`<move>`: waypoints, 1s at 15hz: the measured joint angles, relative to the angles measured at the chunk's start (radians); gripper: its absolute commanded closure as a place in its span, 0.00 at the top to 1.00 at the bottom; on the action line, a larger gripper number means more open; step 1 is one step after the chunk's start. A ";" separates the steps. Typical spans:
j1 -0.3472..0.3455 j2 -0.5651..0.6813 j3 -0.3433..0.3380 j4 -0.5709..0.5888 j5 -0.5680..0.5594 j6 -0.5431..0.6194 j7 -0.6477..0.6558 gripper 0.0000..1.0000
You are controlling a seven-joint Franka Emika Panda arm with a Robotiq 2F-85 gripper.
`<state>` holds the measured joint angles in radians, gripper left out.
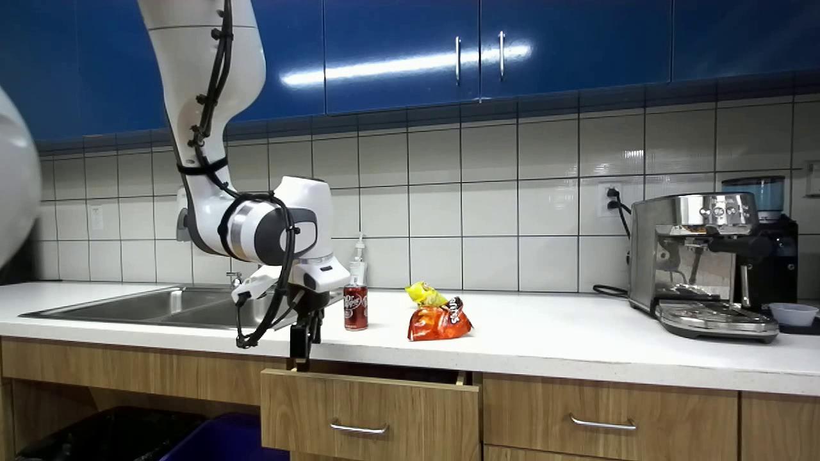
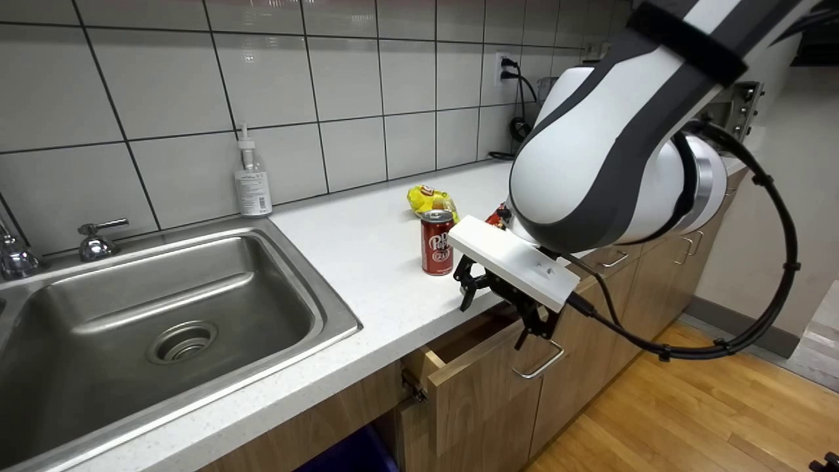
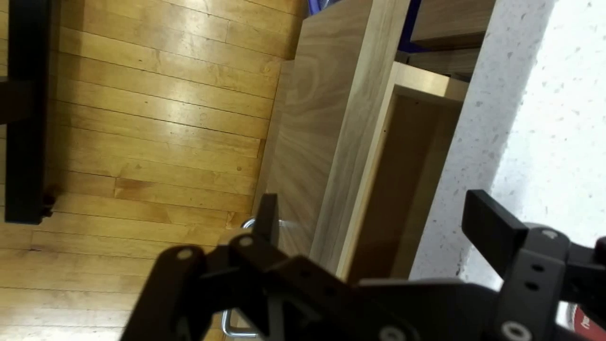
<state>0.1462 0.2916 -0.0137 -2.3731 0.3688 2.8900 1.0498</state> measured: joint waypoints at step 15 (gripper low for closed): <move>-0.008 0.017 -0.009 -0.041 0.004 0.051 0.000 1.00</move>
<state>0.1379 0.3081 -0.0224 -2.4141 0.3726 2.9412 1.0499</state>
